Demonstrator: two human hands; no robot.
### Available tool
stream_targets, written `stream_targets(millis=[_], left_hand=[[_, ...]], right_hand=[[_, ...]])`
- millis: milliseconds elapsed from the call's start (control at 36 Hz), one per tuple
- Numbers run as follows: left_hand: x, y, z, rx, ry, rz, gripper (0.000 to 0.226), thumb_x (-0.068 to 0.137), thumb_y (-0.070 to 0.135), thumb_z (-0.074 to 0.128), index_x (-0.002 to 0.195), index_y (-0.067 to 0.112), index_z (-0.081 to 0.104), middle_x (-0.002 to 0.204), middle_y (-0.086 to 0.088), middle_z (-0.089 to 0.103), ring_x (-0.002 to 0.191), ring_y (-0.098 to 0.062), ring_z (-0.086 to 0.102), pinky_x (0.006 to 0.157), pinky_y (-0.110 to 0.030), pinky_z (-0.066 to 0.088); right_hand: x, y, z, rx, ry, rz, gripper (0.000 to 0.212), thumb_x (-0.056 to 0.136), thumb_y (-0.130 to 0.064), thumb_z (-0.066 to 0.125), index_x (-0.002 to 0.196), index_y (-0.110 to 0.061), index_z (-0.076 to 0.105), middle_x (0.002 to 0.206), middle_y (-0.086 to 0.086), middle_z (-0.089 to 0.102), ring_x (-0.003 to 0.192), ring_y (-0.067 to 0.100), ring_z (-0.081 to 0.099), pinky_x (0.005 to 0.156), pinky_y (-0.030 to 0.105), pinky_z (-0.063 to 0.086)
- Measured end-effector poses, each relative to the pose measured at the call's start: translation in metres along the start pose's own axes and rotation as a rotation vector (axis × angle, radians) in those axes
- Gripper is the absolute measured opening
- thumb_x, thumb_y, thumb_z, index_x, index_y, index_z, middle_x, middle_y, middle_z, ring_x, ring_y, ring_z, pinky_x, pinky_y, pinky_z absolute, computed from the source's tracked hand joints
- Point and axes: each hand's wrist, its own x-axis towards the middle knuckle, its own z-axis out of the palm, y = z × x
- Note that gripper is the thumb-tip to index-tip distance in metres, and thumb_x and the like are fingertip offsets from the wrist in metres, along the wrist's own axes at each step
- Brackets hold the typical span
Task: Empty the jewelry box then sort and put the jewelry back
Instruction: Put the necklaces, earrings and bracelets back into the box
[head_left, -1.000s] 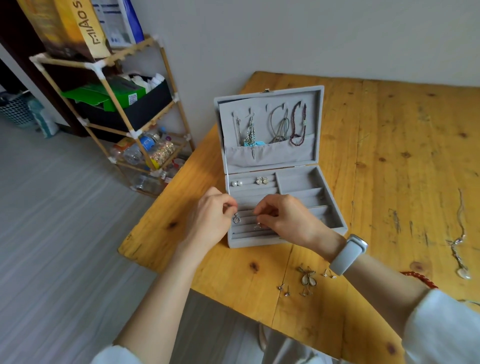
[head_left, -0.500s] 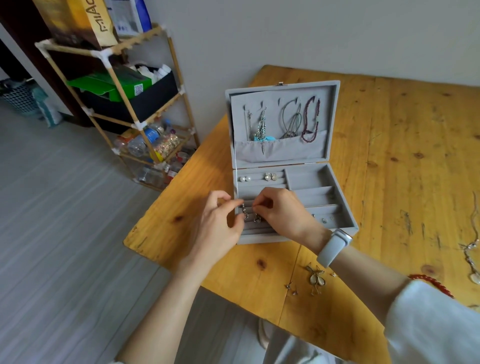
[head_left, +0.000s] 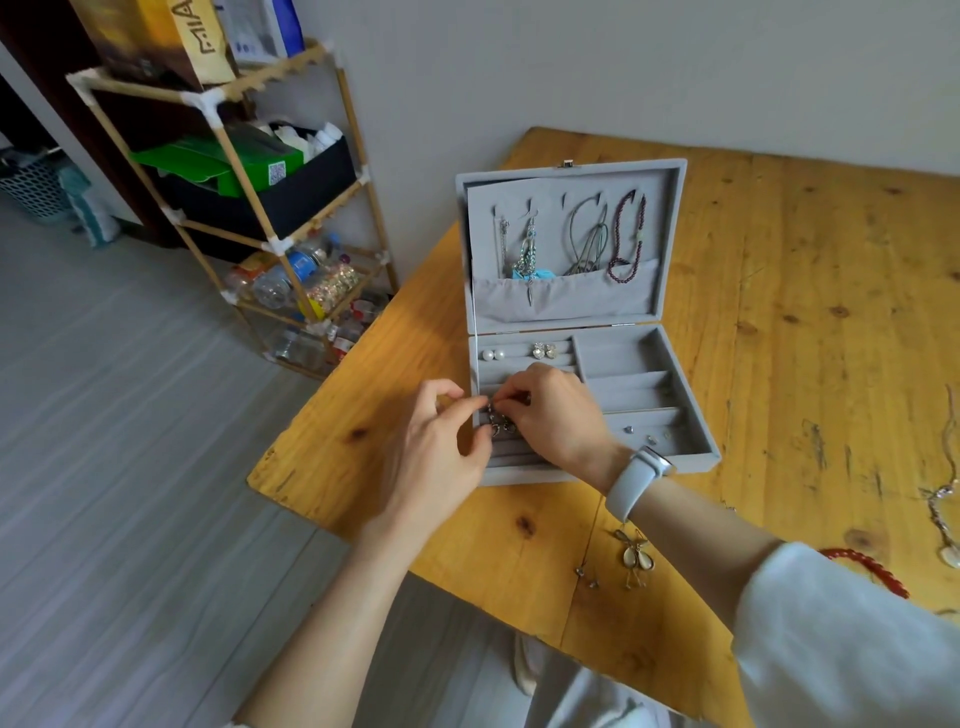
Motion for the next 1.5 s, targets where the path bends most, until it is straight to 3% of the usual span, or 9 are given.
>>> stream_targets(millis=[389, 722, 889, 1000, 1111, 1250, 1389, 1444, 1500], left_hand=[[-0.006, 0.000, -0.001, 0.070, 0.005, 0.088, 0.029, 0.082, 0.023, 0.059, 0.110, 0.019, 0.066, 0.111, 0.002, 0.046, 0.080, -0.016, 0.051, 0.049, -0.036, 0.051], [-0.006, 0.000, -0.003, 0.068, -0.031, 0.055, 0.034, 0.085, 0.022, 0.061, 0.120, 0.021, 0.062, 0.115, 0.001, 0.045, 0.084, -0.014, 0.050, 0.060, -0.036, 0.052], [-0.013, 0.011, -0.009, -0.060, 0.053, 0.062, 0.034, 0.084, 0.019, 0.056, 0.117, 0.014, 0.063, 0.111, -0.002, 0.049, 0.091, -0.001, 0.043, 0.078, -0.015, 0.038], [-0.026, 0.030, -0.005, -0.082, 0.111, 0.090, 0.037, 0.084, 0.027, 0.046, 0.111, 0.012, 0.065, 0.106, -0.001, 0.054, 0.098, -0.015, 0.054, 0.086, -0.019, 0.039], [-0.043, 0.058, 0.008, -0.136, 0.128, 0.142, 0.033, 0.083, 0.025, 0.047, 0.105, 0.011, 0.068, 0.100, -0.002, 0.058, 0.096, -0.013, 0.053, 0.086, -0.023, 0.042], [-0.060, 0.089, 0.032, -0.174, 0.009, 0.176, 0.034, 0.082, 0.029, 0.046, 0.098, 0.012, 0.071, 0.093, 0.001, 0.062, 0.090, -0.012, 0.053, 0.083, -0.023, 0.041], [-0.070, 0.106, 0.053, -0.141, -0.093, 0.156, 0.028, 0.080, 0.025, 0.052, 0.094, 0.011, 0.072, 0.090, -0.001, 0.063, 0.086, -0.021, 0.059, 0.079, -0.034, 0.048], [-0.071, 0.109, 0.056, -0.102, -0.108, 0.142, 0.025, 0.076, 0.021, 0.057, 0.093, 0.011, 0.072, 0.090, -0.001, 0.063, 0.086, -0.023, 0.060, 0.079, -0.036, 0.048], [-0.072, 0.108, 0.057, -0.059, -0.122, 0.120, 0.027, 0.074, 0.020, 0.057, 0.095, 0.011, 0.072, 0.090, -0.001, 0.063, 0.086, -0.024, 0.060, 0.079, -0.037, 0.045]], right_hand=[[-0.031, 0.013, 0.002, -0.010, 0.037, -0.120, 0.025, 0.089, -0.011, 0.051, 0.108, -0.015, 0.067, 0.098, 0.009, 0.059, 0.098, 0.028, 0.053, 0.083, 0.034, 0.044], [-0.036, 0.013, 0.001, -0.013, 0.018, -0.178, 0.027, 0.092, -0.012, 0.047, 0.114, -0.013, 0.064, 0.099, 0.008, 0.058, 0.096, 0.025, 0.048, 0.084, 0.034, 0.043], [-0.048, 0.018, -0.020, 0.171, 0.117, -0.167, 0.024, 0.088, -0.003, 0.052, 0.106, -0.011, 0.067, 0.091, 0.003, 0.061, 0.081, 0.018, 0.056, 0.075, 0.017, 0.039], [-0.069, 0.031, -0.045, 0.258, 0.212, -0.110, 0.022, 0.089, -0.003, 0.052, 0.103, -0.012, 0.067, 0.089, 0.001, 0.063, 0.076, 0.012, 0.057, 0.069, 0.012, 0.041], [-0.098, 0.055, -0.070, 0.282, 0.259, 0.005, 0.023, 0.088, -0.004, 0.053, 0.100, -0.017, 0.067, 0.088, -0.005, 0.065, 0.073, 0.003, 0.054, 0.064, 0.010, 0.040], [-0.137, 0.091, -0.088, 0.207, 0.279, 0.134, 0.024, 0.088, -0.005, 0.053, 0.095, -0.026, 0.063, 0.083, -0.007, 0.066, 0.073, 0.004, 0.056, 0.065, 0.008, 0.040], [-0.167, 0.113, -0.093, 0.109, 0.213, 0.225, 0.019, 0.089, -0.008, 0.054, 0.100, -0.016, 0.067, 0.094, -0.002, 0.064, 0.082, 0.011, 0.056, 0.069, 0.005, 0.040], [-0.173, 0.113, -0.092, 0.092, 0.203, 0.217, 0.019, 0.089, -0.008, 0.054, 0.102, -0.014, 0.067, 0.097, 0.000, 0.064, 0.086, 0.013, 0.058, 0.075, 0.009, 0.043], [-0.175, 0.109, -0.090, 0.082, 0.194, 0.200, 0.019, 0.089, -0.008, 0.054, 0.102, -0.013, 0.067, 0.100, 0.001, 0.065, 0.091, 0.015, 0.059, 0.082, 0.024, 0.049]])
